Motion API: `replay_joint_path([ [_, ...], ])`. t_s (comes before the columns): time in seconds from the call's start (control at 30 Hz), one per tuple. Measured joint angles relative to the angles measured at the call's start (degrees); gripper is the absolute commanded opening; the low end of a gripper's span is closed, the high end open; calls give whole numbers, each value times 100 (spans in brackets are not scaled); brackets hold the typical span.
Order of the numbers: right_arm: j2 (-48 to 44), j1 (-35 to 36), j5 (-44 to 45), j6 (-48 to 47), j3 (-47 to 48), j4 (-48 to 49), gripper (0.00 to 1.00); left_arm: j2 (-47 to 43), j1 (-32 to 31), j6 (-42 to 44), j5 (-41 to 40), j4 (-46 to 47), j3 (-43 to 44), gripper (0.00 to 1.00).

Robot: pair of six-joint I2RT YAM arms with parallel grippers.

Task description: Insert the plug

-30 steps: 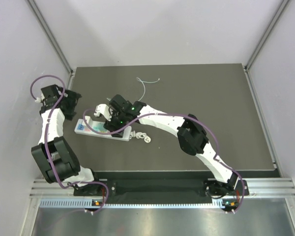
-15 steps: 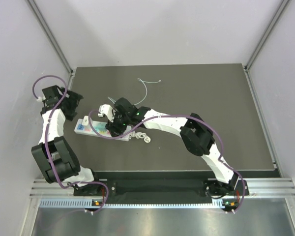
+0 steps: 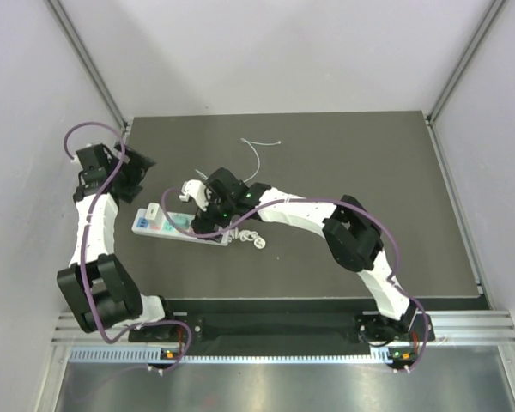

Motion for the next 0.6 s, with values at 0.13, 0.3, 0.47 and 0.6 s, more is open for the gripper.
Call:
replay_joint_path([
  [0.13,-420,-74,7,35,-190,-164,100,-310,-50,232,203,-4,136,98],
  [0.3,-1650,-87,59,433,-927,-92,100,-448,-422,782,588,7,487,98],
  [0.47,-3696,-216,518,1316,-2887,590,100,-885,-1447,1464,809,-74,343,98],
  [0.6,-5305,-352,1360,1980,-4151,533,100,-1580,-1910,1829,1499,59,-192,98],
])
